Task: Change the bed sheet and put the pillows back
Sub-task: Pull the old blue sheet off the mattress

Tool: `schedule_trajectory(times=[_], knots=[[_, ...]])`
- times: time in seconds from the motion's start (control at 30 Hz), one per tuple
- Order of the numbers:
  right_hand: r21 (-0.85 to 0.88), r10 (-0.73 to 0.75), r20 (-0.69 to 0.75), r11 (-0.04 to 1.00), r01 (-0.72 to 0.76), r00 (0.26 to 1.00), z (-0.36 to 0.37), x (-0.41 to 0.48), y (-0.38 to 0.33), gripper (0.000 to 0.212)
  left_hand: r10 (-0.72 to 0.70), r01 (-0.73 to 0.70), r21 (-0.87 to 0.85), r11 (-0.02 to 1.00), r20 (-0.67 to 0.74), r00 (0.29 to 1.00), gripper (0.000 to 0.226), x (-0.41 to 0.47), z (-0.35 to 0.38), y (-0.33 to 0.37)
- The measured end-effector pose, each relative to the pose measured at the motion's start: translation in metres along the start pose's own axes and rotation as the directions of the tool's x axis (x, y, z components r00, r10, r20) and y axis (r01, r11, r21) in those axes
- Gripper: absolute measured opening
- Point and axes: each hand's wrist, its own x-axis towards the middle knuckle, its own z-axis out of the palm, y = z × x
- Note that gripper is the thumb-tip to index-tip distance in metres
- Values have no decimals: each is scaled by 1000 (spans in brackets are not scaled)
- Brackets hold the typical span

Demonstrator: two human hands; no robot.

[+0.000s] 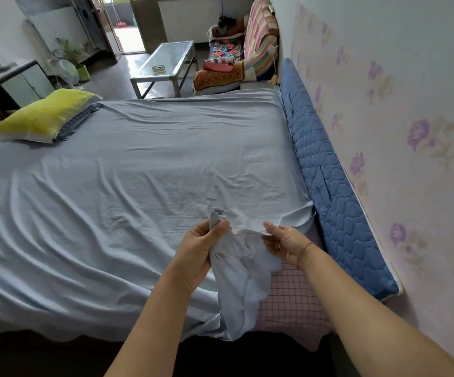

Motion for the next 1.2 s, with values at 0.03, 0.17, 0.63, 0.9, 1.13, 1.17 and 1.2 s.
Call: schedule_trajectory(times=[0.03, 0.17, 0.63, 0.9, 1.13, 1.17, 1.2], knots=[[7, -44, -11, 999, 45, 999, -1, 0, -5, 19, 0, -1, -2, 1000, -47, 999, 17, 0, -5, 2], [-41, -208, -64, 978, 206, 976, 2, -2, -28, 22, 32, -33, 2, 999, -193, 981, 23, 3, -33, 5], [-364, -314, 182, 859, 360, 932, 195, 49, -42, 27, 30, -16, 43, 999, -344, 938, 10, -56, -183, 50], [-458, -271, 213, 821, 342, 938, 348, 86, 0, 29, -8, -3, -27, 1000, -396, 918, 12, -94, -318, 99], [-528, -196, 387, 754, 391, 901, 484, 103, 38, 26, 68, -66, 23, 998, -512, 857, 14, -113, -421, 135], [-534, -195, 404, 743, 404, 894, 506, 106, 42, 28, 79, -78, 24, 997, -549, 832, 8, -115, -434, 140], [-541, -198, 415, 730, 416, 888, 527, 109, 47, 29, 90, -96, 23, 995, -593, 800, 10, -117, -447, 145]])
